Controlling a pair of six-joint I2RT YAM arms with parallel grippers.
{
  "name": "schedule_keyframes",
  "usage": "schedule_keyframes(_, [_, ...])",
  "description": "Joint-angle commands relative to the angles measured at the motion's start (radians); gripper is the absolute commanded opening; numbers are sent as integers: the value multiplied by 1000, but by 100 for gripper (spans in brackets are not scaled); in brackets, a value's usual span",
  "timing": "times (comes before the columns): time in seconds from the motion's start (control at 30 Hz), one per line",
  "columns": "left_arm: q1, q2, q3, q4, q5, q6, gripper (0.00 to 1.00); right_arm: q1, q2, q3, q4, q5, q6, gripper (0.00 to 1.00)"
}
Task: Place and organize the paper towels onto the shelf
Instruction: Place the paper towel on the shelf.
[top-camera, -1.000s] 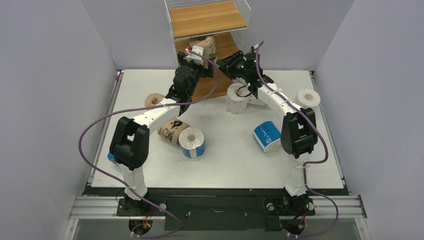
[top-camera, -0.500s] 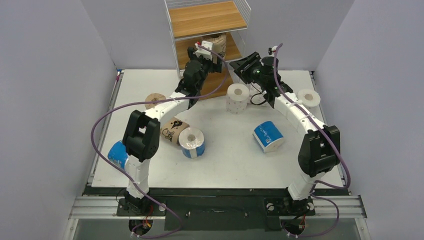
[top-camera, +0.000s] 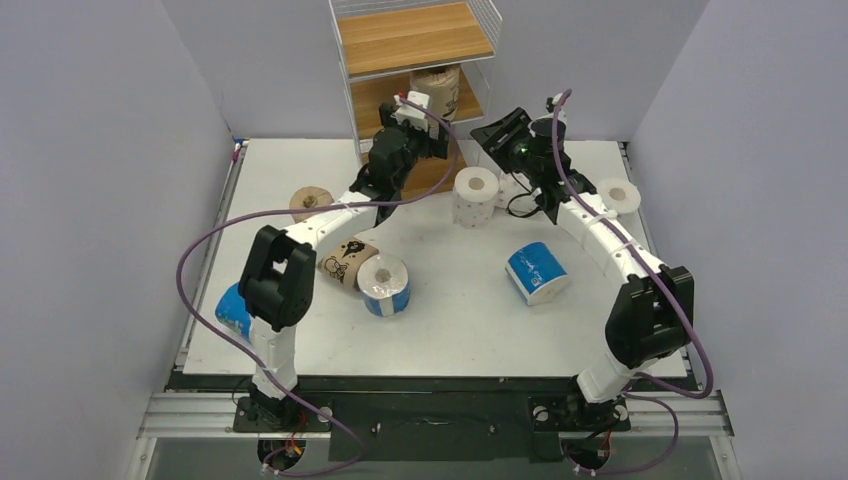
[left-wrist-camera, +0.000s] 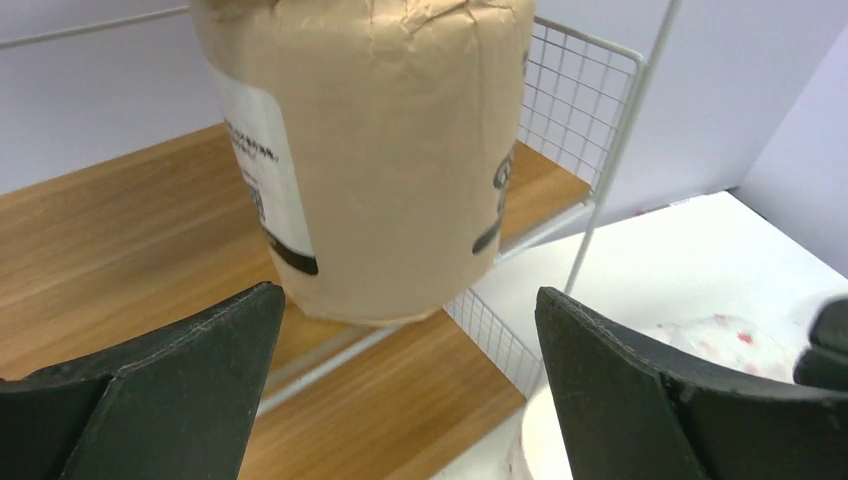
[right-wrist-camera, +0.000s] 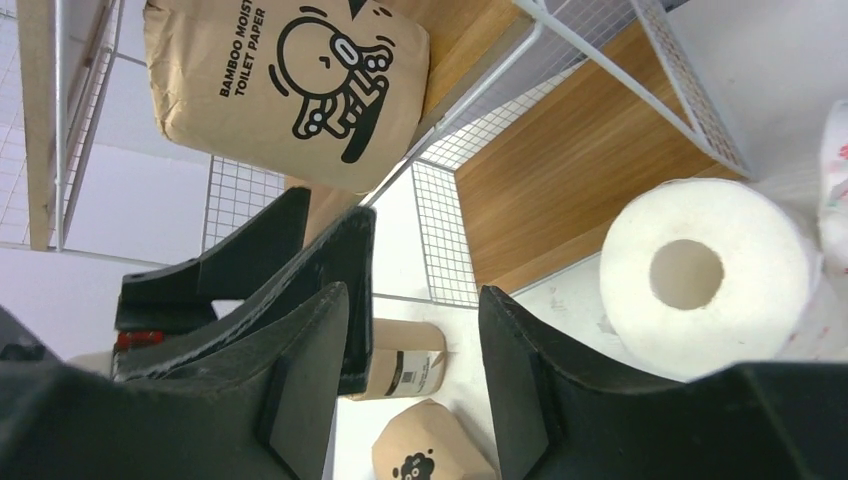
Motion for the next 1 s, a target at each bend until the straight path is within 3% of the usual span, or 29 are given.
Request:
schedule_keyframes(0.0, [-10, -190, -94, 60, 18, -30, 96, -1, -99, -10, 6, 63, -82, 49])
schedule_keyframes(0.27, [-78, -501, -405, 69, -29, -121, 96, 116, -181, 3, -87, 258, -293, 56])
schedule_keyframes(0.47, [-164, -716, -607, -41, -154, -198, 96, 212, -210, -5, -63, 417, -440, 61])
schedule_keyframes(0.67, [-174, -934, -735, -289, -278, -311, 96, 269, -228, -90, 124, 493, -532, 64])
schedule_keyframes(0.77, [-173, -1065, -795, -352, -311, -320, 96, 281, -214, -135, 266, 531, -566, 75])
schedule_keyframes(0.83, [-172, -1141, -838, -395, -318, -325, 96, 281, -192, -139, 298, 535, -583, 81])
schedule_keyframes(0.97, [-172, -1259, -902, -460, -315, -332, 96, 279, -140, -89, 276, 573, -600, 82])
